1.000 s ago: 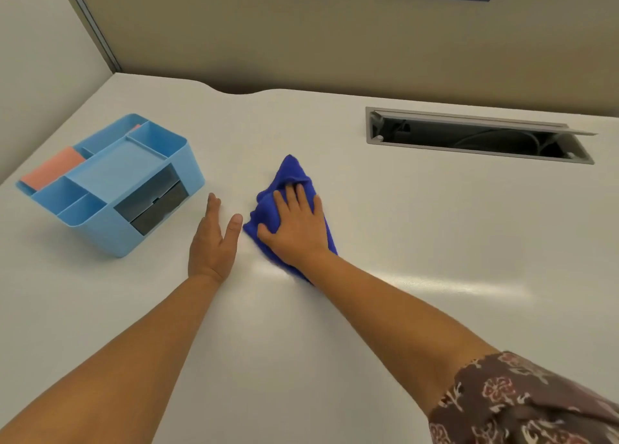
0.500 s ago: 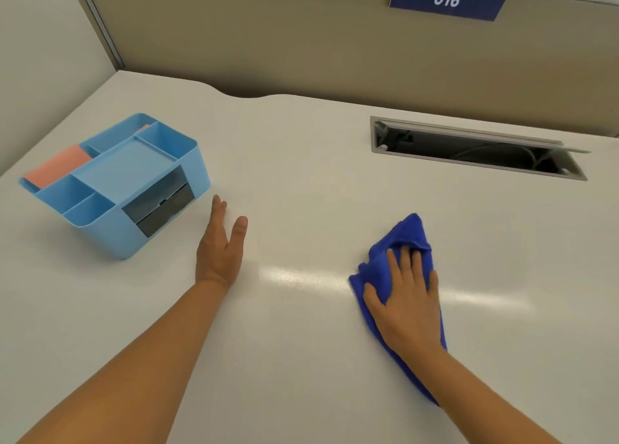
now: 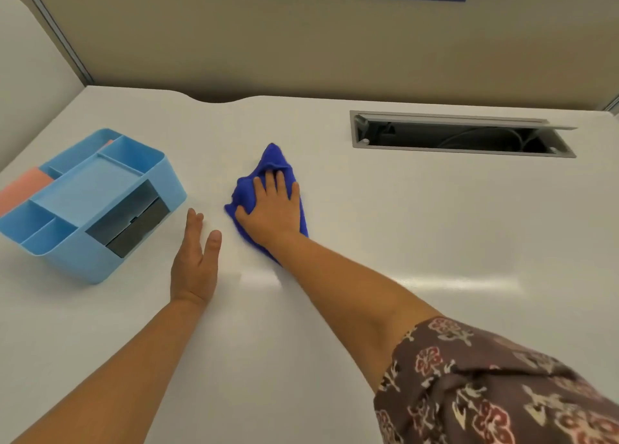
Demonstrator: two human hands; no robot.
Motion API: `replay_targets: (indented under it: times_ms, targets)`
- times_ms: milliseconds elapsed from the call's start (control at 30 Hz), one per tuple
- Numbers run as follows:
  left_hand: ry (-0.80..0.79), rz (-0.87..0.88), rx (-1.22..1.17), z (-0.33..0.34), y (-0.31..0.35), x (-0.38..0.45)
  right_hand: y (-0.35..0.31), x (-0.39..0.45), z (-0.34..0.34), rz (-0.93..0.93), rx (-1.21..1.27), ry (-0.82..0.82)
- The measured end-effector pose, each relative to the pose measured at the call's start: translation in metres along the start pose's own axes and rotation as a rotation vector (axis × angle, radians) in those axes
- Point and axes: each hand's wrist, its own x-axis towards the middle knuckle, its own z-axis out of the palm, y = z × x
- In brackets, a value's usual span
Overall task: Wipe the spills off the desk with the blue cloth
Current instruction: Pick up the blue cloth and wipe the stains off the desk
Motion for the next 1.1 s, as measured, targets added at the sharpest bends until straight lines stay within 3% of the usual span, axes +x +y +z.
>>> replay_targets:
  times_ms: [267,467,600,767,900,1100]
  targets:
    - [-0.027,0.020,0.078,0.000,0.000,0.001,0.132,0.025,-0.047,0.365,-0.037,0.152]
    - [-0.054,0.016,0.108,-0.001,0.003,0.000,0.246,-0.037,-0.071,0.623,-0.042,0.265]
    - [-0.050,0.015,0.136,-0.002,0.004,0.000,0.277,-0.097,-0.075,0.729,-0.079,0.273]
    - [-0.031,-0.006,0.125,0.001,0.008,-0.003,0.246,-0.179,-0.065,0.724,-0.111,0.296]
    - [-0.029,-0.008,0.133,0.001,0.010,-0.002,0.158,-0.218,-0.036,0.484,-0.063,0.244]
    - [-0.053,0.012,0.185,0.001,0.011,-0.002,0.054,-0.152,-0.005,0.149,0.043,0.077]
